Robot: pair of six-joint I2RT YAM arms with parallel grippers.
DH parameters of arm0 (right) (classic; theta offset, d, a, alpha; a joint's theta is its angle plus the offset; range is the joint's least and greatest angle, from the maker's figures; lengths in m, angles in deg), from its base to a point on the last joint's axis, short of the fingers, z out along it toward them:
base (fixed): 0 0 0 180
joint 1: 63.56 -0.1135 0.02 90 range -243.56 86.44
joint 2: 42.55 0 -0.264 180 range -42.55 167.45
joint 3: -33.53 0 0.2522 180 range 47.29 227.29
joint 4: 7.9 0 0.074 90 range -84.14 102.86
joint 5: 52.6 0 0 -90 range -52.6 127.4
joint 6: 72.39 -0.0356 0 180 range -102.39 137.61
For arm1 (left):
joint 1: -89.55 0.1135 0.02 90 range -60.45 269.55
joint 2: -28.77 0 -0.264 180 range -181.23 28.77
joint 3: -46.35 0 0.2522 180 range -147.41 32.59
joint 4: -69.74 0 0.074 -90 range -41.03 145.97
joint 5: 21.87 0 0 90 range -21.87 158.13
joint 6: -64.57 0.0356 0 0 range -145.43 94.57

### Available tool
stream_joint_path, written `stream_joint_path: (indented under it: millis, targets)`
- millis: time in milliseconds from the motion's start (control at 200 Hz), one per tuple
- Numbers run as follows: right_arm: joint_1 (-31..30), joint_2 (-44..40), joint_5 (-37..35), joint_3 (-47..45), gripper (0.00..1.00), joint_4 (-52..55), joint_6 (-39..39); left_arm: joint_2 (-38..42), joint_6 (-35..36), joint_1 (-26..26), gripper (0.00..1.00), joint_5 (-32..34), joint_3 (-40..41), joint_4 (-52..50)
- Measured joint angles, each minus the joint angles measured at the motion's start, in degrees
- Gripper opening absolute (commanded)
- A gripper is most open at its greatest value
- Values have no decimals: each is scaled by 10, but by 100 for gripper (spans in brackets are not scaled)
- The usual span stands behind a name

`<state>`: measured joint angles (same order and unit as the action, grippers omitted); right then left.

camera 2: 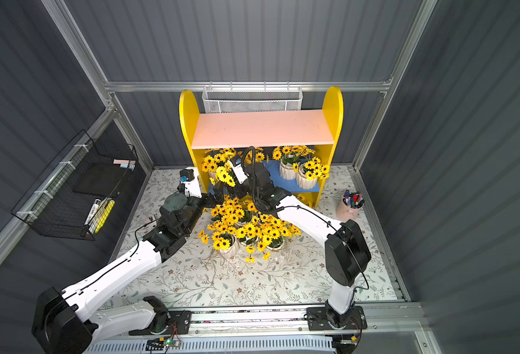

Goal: Take the sunflower pots off the shelves
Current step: Pick up the sunflower pot from the shelf, then place the sunflower pot at the center of the board.

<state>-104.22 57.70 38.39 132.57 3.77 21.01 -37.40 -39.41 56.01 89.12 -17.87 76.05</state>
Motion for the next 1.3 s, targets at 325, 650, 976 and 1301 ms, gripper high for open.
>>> stream_joint_path:
  millis: [325,650,976,1301]
  targets:
    - [-6,-109,20,-26,0,6,-19,11,0,0,99,0,0,0]
    - [-69,-273,-62,-197,0,45,-12,14,0,0,99,-36,4,15]
    - [-92,-482,-252,-321,0,99,-21,2,12,-21,99,-170,15,47]
    - [-67,-542,-484,-439,0,186,-126,-63,43,-150,99,-289,15,60]
